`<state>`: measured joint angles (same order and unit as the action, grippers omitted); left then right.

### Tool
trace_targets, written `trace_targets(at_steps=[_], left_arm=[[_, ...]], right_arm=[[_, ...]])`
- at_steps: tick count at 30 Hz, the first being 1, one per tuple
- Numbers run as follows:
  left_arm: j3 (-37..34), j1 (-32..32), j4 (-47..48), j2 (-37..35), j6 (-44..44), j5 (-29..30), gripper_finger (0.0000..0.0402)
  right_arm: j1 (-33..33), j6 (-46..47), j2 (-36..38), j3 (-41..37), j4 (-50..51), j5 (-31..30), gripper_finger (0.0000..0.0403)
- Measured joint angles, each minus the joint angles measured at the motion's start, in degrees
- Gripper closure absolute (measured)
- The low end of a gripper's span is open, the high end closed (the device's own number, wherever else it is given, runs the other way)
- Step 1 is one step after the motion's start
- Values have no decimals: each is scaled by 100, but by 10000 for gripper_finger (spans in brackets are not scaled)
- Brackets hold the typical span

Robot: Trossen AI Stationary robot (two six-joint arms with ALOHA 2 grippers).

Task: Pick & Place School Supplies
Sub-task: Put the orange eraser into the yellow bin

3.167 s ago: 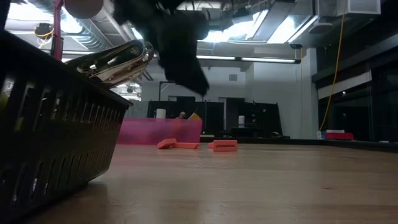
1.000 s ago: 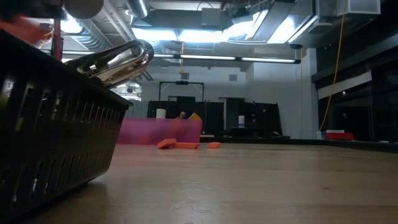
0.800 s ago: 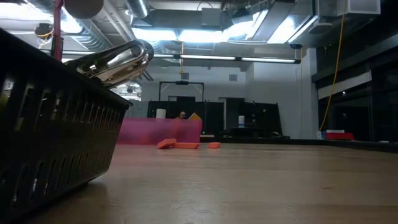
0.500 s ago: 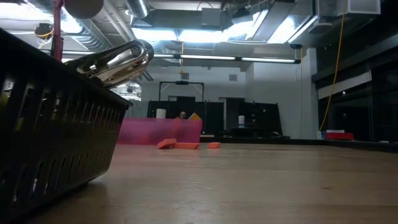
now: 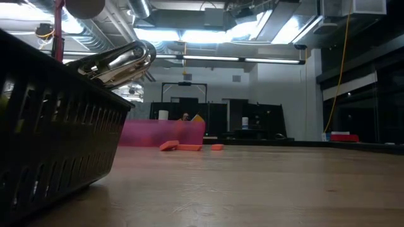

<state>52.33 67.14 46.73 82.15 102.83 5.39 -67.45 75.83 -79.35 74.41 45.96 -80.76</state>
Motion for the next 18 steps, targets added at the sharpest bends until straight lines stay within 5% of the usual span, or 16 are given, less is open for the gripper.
trace_targets(at_steps=[6,9,11,15,18], left_arm=[[-188,-13,30,0,-206,-12,217],[-222,-5,32,0,-309,166,188],[-220,-22,1,0,-493,669,178],[-220,-371,-22,0,-974,1464,178],[-220,-838,-289,0,-1986,1532,184]], right_arm=[[-117,1923,283,-2,2088,314,195],[-335,2516,491,-4,2915,-308,195],[-550,3013,628,0,3604,-896,195],[-538,3618,1045,-27,4415,-928,195],[-455,3034,1450,-79,4396,-354,195]])
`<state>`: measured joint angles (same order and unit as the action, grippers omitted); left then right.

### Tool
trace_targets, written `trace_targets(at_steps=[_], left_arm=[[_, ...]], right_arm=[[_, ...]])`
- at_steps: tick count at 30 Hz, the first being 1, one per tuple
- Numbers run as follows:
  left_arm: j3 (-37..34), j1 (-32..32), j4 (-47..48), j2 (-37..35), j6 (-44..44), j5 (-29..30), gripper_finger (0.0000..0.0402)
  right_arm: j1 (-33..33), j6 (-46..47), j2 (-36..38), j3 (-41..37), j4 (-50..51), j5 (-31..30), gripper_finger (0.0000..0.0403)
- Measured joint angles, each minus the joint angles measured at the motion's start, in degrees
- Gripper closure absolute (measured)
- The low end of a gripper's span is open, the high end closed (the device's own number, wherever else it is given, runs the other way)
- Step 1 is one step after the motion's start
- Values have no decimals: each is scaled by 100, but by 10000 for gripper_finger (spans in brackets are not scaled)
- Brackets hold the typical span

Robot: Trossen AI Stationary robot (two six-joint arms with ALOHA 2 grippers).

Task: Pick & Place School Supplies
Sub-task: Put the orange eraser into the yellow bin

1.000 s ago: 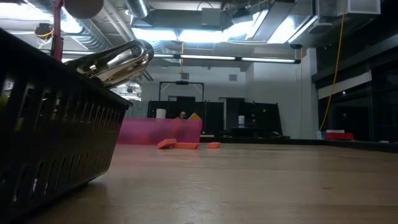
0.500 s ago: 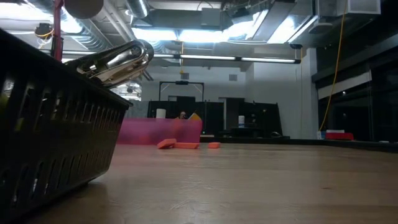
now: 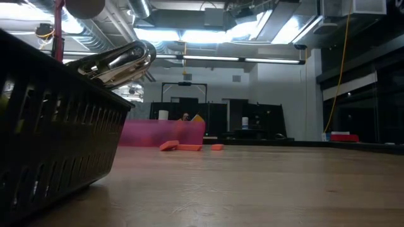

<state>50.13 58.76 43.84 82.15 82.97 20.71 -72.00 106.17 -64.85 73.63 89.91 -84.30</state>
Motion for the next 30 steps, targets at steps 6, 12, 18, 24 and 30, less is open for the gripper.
trace_targets(at_steps=[6,12,18,24,30], left_arm=[[7,-1046,-188,-89,-1303,228,186],[6,-1462,-270,-208,-1504,849,186],[-314,-3121,-1745,-66,-3187,278,186],[-520,-5097,-2294,-43,-4333,-388,186],[-500,-6409,-2830,491,-5289,-1245,192]], right_arm=[[-203,-937,1054,9,-24,-391,195],[-471,-1326,1149,-127,-83,-574,195],[-478,153,1151,-1269,-92,-565,195],[-478,1032,965,-2118,-1004,-561,195],[-473,472,758,-2188,-1984,-569,195]])
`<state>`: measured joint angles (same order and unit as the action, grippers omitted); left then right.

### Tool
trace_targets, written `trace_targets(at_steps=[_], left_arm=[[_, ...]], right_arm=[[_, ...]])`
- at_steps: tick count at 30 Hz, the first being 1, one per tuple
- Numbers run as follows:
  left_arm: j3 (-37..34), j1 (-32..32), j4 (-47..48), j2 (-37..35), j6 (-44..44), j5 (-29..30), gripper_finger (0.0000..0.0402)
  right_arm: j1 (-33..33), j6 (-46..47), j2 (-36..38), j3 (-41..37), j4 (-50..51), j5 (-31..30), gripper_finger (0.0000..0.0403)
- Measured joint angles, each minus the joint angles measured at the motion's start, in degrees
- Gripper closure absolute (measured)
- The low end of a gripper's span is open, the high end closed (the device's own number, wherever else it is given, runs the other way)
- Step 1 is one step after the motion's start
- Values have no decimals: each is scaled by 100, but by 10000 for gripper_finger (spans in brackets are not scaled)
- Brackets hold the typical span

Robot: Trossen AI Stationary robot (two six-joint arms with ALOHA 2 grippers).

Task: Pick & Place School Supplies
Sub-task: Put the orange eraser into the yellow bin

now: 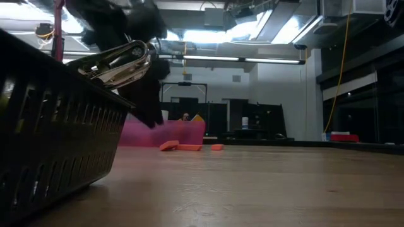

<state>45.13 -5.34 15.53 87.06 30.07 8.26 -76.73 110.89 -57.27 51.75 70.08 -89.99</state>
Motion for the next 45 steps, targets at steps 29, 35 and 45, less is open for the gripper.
trace_targets(at_steps=[29,35,45], left_arm=[[1956,-484,1426,2296,-300,24,399],[1994,-398,1400,1927,-719,-135,400],[2039,222,910,1491,-4367,-707,326]], right_arm=[[0,-3059,-53,-2,-3188,-3,195],[0,-3336,-110,-2,-3555,-3,195],[0,-3657,-379,-2,-4096,-3,195]])
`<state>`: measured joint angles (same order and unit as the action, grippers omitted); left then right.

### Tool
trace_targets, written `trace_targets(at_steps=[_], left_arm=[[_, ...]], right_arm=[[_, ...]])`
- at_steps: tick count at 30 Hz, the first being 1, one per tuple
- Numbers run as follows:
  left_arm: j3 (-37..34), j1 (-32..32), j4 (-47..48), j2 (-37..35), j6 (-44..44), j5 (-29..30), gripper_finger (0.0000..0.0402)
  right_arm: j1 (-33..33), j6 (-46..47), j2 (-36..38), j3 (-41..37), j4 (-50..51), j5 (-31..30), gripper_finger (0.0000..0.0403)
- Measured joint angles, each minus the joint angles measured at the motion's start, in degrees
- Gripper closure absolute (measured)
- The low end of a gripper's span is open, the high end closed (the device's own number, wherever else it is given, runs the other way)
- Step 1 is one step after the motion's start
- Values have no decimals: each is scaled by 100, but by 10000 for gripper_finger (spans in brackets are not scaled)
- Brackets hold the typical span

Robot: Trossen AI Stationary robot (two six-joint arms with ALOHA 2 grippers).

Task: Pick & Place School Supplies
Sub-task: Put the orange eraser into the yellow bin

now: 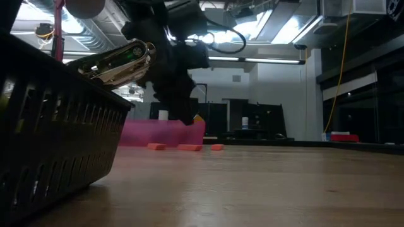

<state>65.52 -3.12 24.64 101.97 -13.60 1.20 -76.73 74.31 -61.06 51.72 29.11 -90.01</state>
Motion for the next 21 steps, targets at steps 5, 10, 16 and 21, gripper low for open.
trace_targets(at_steps=[5,10,16,21], left_arm=[[-4,-56,-27,199,-786,418,233],[-2,-323,0,280,-1266,448,165],[2,-607,202,339,-1448,221,160],[13,-754,91,406,-1683,85,172]], right_arm=[[0,12,-115,0,-220,0,195],[0,18,-213,0,-366,1,195],[0,17,-242,0,-464,2,195],[7,17,-242,0,-478,2,195]])
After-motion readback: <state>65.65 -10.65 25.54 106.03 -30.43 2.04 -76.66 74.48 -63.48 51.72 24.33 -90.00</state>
